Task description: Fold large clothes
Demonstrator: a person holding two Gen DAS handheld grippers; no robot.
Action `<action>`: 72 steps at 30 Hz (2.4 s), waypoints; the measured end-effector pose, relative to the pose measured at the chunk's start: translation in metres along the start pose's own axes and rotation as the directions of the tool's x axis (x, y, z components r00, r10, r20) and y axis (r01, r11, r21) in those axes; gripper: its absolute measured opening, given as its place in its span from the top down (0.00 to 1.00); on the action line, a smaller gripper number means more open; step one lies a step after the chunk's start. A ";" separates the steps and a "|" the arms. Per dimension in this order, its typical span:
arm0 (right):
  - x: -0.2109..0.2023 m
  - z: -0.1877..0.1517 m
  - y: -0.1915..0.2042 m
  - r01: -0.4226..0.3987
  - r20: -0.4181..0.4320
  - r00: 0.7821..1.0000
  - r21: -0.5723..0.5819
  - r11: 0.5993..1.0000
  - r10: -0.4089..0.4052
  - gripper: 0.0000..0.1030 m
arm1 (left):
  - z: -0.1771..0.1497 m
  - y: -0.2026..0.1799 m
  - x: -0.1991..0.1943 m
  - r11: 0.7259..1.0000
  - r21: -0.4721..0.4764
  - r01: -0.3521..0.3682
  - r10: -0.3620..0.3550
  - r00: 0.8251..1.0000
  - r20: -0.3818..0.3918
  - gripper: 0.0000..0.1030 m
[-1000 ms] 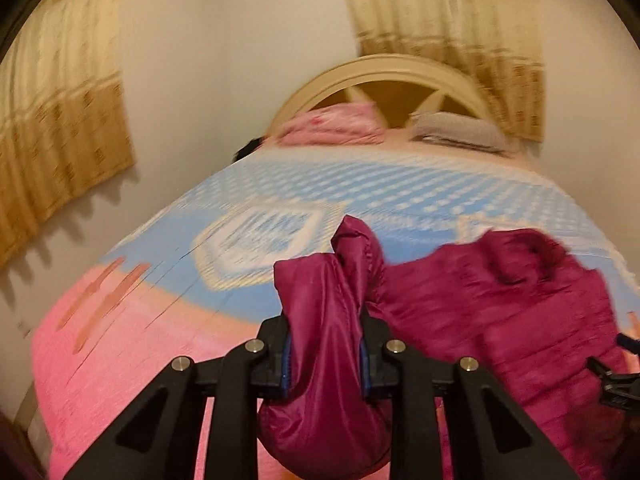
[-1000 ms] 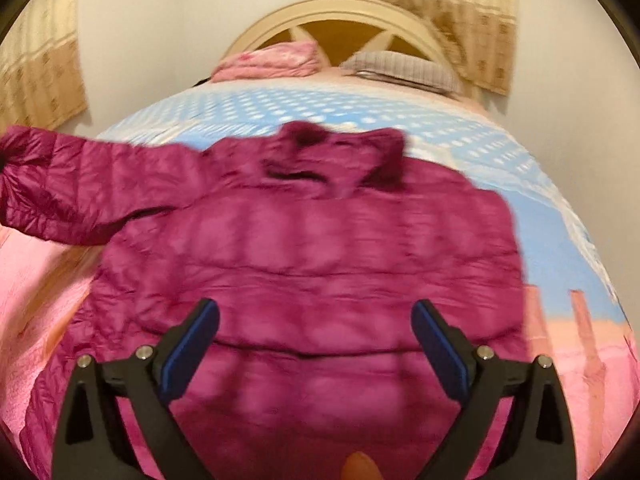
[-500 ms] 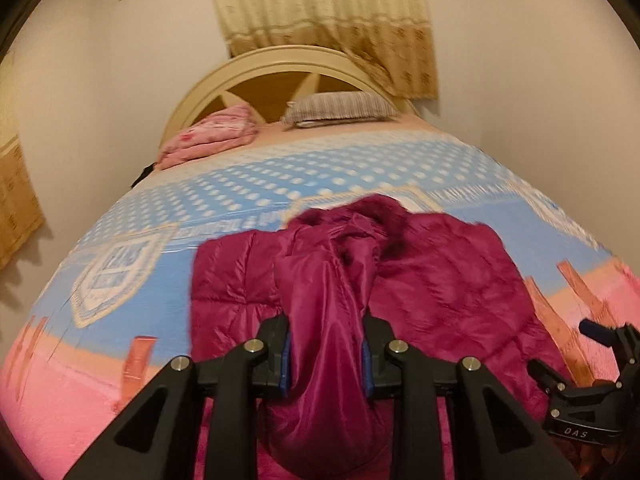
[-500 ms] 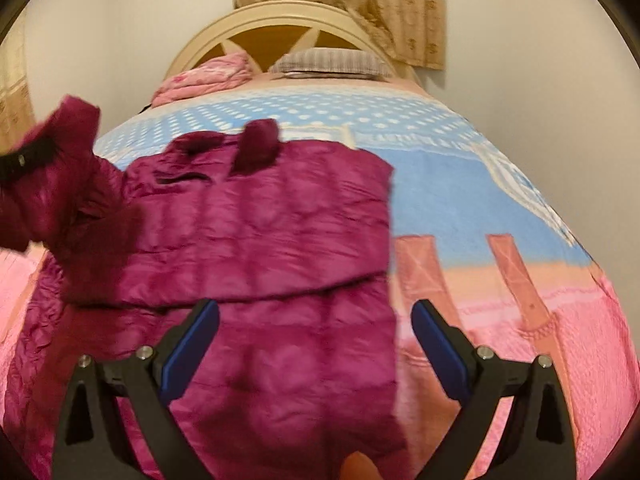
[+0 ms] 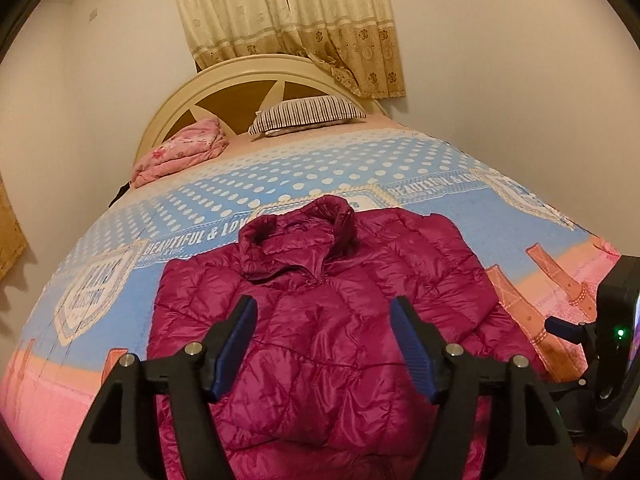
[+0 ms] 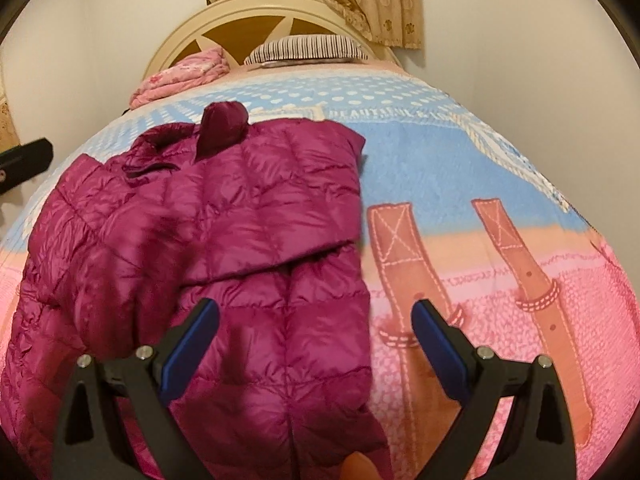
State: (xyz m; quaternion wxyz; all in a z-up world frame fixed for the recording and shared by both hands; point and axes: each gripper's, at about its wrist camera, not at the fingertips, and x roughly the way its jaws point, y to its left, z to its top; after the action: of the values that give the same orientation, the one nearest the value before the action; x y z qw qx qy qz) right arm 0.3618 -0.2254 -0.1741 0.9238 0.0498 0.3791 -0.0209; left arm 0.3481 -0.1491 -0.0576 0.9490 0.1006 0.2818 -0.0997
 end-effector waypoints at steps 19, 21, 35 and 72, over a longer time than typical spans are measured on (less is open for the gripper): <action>0.021 0.024 0.095 -0.332 -0.147 0.933 0.000 0.943 0.328 0.61 | -0.060 0.166 0.037 0.954 -0.216 -0.207 0.175 0.972 -0.157 0.18; 0.018 0.024 0.093 -0.324 -0.140 0.937 -0.011 0.946 0.320 0.73 | -0.058 0.172 0.039 0.953 -0.217 -0.213 0.182 0.971 -0.156 0.18; 0.005 0.029 0.053 -0.067 -0.088 0.994 -0.096 0.993 0.058 0.08 | -0.009 0.175 0.056 0.946 -0.284 -0.159 0.123 0.983 -0.139 0.18; 0.076 0.027 0.097 -0.033 -0.047 0.998 -0.066 0.997 0.030 0.31 | -0.073 0.162 0.181 0.918 -0.375 -0.127 0.008 0.953 -0.303 0.06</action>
State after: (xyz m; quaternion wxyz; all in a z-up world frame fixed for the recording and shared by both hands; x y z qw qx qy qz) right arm 0.4422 -0.1323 -0.2013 0.9162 0.0252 0.3999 0.0076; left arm 0.4990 0.0006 -0.1960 0.8998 -0.0667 0.4311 0.0077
